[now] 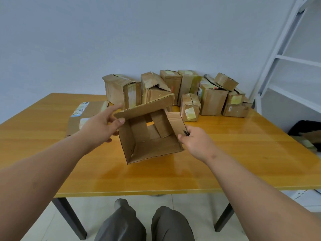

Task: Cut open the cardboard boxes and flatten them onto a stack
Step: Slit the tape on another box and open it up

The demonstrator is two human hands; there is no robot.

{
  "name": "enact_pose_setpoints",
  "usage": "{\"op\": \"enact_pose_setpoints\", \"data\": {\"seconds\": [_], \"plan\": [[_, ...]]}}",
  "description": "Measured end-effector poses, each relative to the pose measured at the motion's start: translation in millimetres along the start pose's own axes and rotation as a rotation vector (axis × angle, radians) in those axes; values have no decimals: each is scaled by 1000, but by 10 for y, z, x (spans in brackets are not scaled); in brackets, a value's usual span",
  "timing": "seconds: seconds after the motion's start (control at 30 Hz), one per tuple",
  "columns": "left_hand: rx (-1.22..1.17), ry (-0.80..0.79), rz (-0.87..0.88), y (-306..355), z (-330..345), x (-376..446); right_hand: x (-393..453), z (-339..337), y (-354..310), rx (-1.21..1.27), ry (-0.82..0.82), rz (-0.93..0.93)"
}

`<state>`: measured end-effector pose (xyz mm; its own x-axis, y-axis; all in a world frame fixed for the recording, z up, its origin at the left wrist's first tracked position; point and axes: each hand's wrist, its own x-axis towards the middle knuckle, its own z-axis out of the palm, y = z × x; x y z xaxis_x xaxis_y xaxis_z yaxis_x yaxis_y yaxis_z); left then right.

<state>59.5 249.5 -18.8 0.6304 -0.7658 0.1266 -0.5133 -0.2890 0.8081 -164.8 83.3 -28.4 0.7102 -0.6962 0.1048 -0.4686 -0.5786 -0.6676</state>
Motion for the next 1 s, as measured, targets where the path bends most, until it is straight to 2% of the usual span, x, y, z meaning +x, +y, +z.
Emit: {"op": "enact_pose_setpoints", "data": {"seconds": [0.13, 0.23, 0.3, 0.4, 0.47, 0.57, 0.63, 0.7, 0.8, 0.9, 1.0], "plan": [[258, -148, 64, 45, -165, 33, -15, 9, -42, -108, -3, -92], [404, -398, 16, 109, -216, 39, -20, -48, -2, 132, -105, 12], [313, -552, -96, 149, -251, -16, -77, -140, 85, 408, -192, 161], [-89, -657, -284, 167, -344, -101, -154, -186, 254, 721, -231, 322], [-262, -551, -326, 140, -331, -96, -174, -169, 253, 739, -194, 423], [-124, -297, -350, 154, -118, -60, -146, -67, 120, 660, -176, 483], [-67, -256, -402, 177, 23, -60, -125, 4, 18, 633, -162, 474], [-157, -294, -431, 210, 87, -60, -102, 45, -52, 646, -139, 471], [-237, -301, -327, 219, 62, -36, -50, 37, -74, 755, -93, 440], [-194, -211, -137, 211, 42, -3, 26, 8, -74, 811, -32, 303], [-225, -137, -48, 215, 44, -6, 65, 0, -74, 738, 0, 188]]}}
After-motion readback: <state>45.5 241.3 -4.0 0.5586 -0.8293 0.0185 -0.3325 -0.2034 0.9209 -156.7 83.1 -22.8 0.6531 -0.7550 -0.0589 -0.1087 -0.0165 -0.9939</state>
